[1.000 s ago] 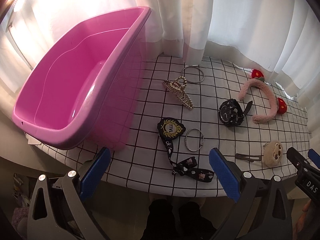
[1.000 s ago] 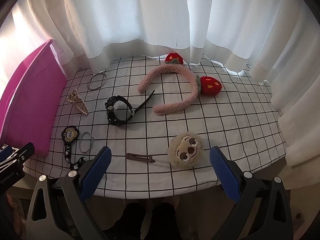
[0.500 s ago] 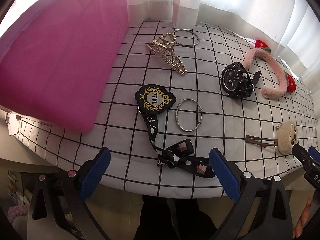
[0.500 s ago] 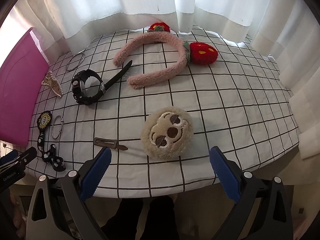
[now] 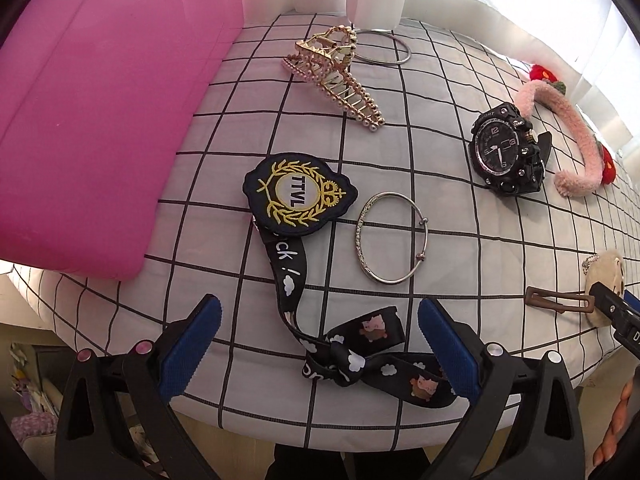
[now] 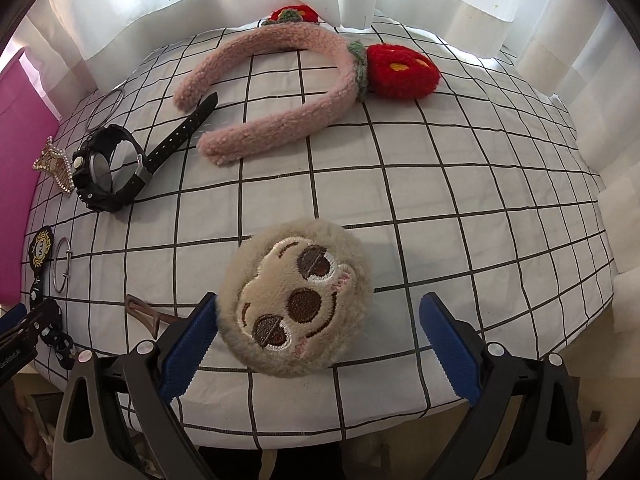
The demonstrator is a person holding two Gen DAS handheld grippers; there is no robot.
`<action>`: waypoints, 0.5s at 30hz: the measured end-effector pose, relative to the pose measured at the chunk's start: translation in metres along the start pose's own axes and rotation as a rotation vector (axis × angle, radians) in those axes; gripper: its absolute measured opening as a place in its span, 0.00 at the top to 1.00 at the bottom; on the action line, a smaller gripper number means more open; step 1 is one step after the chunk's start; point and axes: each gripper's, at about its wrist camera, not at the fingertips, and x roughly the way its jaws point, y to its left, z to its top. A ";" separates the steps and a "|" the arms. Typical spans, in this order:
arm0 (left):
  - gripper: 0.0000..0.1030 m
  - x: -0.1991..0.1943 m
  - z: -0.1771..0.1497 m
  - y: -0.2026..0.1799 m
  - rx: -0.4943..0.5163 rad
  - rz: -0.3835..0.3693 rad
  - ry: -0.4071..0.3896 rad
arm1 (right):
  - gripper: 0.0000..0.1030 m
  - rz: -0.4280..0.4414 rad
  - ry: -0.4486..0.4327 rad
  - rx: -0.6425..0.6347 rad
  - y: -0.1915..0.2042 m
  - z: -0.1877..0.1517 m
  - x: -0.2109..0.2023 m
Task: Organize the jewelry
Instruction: 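Grasp the black TTVL lanyard with the left tool while the right tool grasps the sloth plush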
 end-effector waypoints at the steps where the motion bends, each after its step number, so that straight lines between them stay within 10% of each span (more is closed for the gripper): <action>1: 0.06 0.003 0.001 0.001 -0.008 -0.005 0.007 | 0.09 0.005 0.001 0.000 0.000 0.001 0.002; 15: 0.09 0.012 -0.003 0.001 -0.005 0.006 -0.027 | 0.08 0.003 0.017 -0.003 -0.001 -0.003 0.018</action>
